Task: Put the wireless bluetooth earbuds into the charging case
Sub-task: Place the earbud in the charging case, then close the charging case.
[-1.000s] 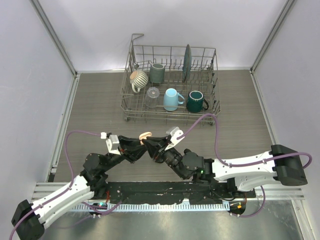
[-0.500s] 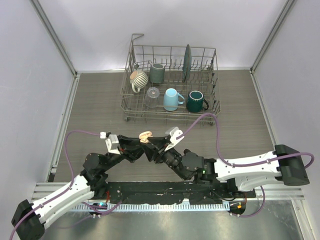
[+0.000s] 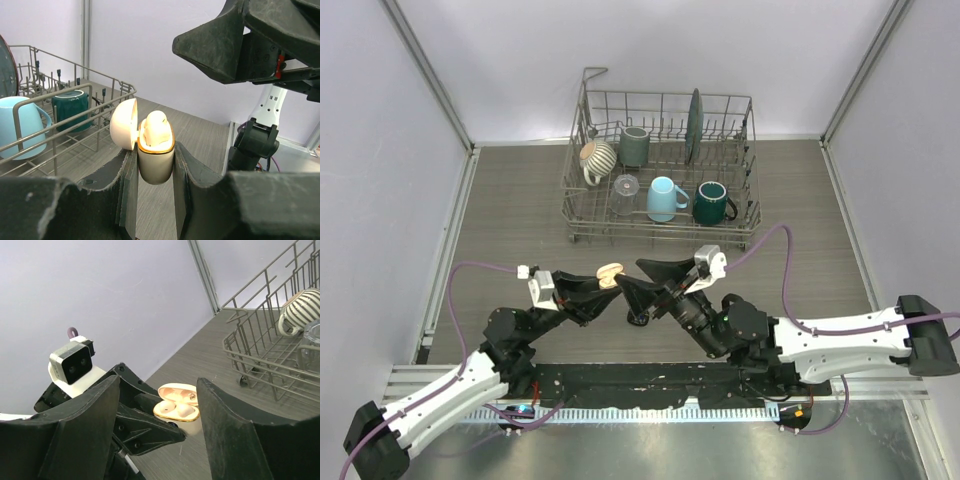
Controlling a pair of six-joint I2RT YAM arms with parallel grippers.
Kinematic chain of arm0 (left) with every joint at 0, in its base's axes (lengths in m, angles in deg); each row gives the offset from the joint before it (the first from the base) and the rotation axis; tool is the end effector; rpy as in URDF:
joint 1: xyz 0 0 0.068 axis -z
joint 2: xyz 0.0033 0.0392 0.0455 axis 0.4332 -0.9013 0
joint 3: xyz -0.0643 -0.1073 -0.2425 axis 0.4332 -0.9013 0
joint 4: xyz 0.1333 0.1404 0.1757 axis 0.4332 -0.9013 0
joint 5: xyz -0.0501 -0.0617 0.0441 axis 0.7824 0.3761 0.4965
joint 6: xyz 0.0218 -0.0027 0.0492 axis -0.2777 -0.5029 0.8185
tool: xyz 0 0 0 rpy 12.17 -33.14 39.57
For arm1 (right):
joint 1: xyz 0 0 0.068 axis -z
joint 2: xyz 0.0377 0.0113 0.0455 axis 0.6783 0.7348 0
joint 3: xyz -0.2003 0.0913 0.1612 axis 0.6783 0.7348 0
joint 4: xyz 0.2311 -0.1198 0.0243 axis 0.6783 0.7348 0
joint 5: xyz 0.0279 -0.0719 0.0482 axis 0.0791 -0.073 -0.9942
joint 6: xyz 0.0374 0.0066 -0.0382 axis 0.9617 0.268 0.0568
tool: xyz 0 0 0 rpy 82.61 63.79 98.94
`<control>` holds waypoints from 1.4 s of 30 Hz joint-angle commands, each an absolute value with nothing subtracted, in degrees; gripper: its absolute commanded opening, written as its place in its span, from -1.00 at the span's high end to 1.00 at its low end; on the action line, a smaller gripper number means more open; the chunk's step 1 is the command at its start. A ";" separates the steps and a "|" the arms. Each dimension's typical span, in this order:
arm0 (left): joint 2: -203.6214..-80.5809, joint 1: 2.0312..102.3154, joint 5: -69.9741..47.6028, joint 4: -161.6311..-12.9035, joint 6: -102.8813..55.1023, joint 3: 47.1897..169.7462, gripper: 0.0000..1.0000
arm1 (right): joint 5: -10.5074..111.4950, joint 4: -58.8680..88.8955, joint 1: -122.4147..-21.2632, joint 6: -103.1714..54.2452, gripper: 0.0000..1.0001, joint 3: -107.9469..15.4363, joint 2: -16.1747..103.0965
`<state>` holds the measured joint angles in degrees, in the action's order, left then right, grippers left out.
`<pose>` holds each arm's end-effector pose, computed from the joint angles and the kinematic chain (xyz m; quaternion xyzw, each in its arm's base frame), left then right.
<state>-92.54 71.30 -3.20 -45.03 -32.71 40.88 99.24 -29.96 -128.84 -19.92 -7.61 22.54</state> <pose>0.0850 -0.1013 0.2380 0.2343 0.5069 -0.5153 0.6501 0.0390 0.2295 0.3378 -0.0910 0.5962 0.4501 0.6586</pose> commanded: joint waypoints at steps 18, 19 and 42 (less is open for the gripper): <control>-92.01 71.29 -1.61 -44.63 -33.40 43.94 1.00 | 103.52 29.97 -110.16 24.10 -0.68 -16.06 5.63; -92.09 71.29 -1.43 -44.63 -33.32 44.03 1.00 | 100.70 31.54 -108.12 23.40 -0.70 -16.76 5.62; -98.68 71.29 4.11 -46.13 -33.75 47.81 1.00 | 61.66 28.75 -97.56 11.70 -0.75 -31.97 26.45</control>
<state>-96.80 71.30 2.18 -47.70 -33.39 44.29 67.94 34.91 -97.41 12.25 -32.66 27.24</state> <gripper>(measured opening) 0.316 0.873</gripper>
